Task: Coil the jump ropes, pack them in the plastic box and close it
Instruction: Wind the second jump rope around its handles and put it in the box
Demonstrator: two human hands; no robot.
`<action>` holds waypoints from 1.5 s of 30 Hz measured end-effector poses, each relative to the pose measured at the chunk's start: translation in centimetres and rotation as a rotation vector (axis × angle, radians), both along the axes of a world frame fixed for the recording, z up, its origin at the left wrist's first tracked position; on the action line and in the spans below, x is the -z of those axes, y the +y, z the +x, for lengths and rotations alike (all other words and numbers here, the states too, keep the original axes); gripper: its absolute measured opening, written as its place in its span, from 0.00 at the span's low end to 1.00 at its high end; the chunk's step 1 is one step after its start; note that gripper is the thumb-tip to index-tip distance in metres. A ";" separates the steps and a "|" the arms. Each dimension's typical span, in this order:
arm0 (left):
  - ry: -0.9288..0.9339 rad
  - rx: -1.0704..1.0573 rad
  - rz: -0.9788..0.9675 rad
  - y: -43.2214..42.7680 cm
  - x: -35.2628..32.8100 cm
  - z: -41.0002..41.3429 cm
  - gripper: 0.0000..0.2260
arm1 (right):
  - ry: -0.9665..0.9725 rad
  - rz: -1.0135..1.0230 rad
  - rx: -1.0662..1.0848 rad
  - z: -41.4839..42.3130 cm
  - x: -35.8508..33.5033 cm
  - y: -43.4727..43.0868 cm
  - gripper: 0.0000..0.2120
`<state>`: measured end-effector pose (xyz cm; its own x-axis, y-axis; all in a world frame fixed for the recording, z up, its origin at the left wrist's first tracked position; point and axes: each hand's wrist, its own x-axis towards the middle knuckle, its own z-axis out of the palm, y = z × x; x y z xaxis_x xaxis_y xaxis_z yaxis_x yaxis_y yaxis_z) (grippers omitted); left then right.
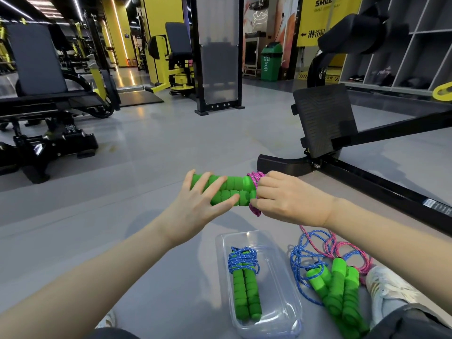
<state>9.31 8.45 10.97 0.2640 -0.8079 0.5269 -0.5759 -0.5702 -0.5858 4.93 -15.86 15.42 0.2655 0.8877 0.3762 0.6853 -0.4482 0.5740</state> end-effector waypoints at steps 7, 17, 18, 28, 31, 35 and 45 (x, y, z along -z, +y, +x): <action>-0.002 0.040 -0.026 -0.2 0.6 0.0 0.26 | 0.153 0.012 0.047 -0.2 -0.7 -0.1 0.11; 0.168 -0.062 -0.237 -2.4 1.2 -0.6 0.27 | -0.167 0.262 0.123 -0.3 1.6 -0.9 0.20; 0.169 -0.069 -0.246 -2.7 1.3 -0.6 0.29 | -0.167 0.284 0.132 -0.2 1.8 -1.0 0.20; 0.242 -0.137 -0.388 -2.5 0.9 -0.2 0.35 | -0.176 0.243 0.421 0.6 4.1 -0.9 0.25; 0.236 -0.139 -0.382 -2.3 1.0 -0.2 0.34 | -0.026 0.166 0.509 0.4 4.0 -0.7 0.31; 0.243 -0.191 -0.413 -3.6 2.0 -0.8 0.34 | 0.098 0.258 0.578 -0.5 5.3 -0.4 0.33; 0.752 -0.499 -0.612 -11.8 14.4 -9.3 0.41 | 0.720 0.198 0.551 -3.1 13.7 -3.2 0.41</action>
<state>0.02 -3.31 -3.40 0.9122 -0.1761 0.3699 -0.2909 -0.9142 0.2823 1.81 -19.07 1.71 0.8594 0.5037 0.0881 0.5076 -0.8611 -0.0287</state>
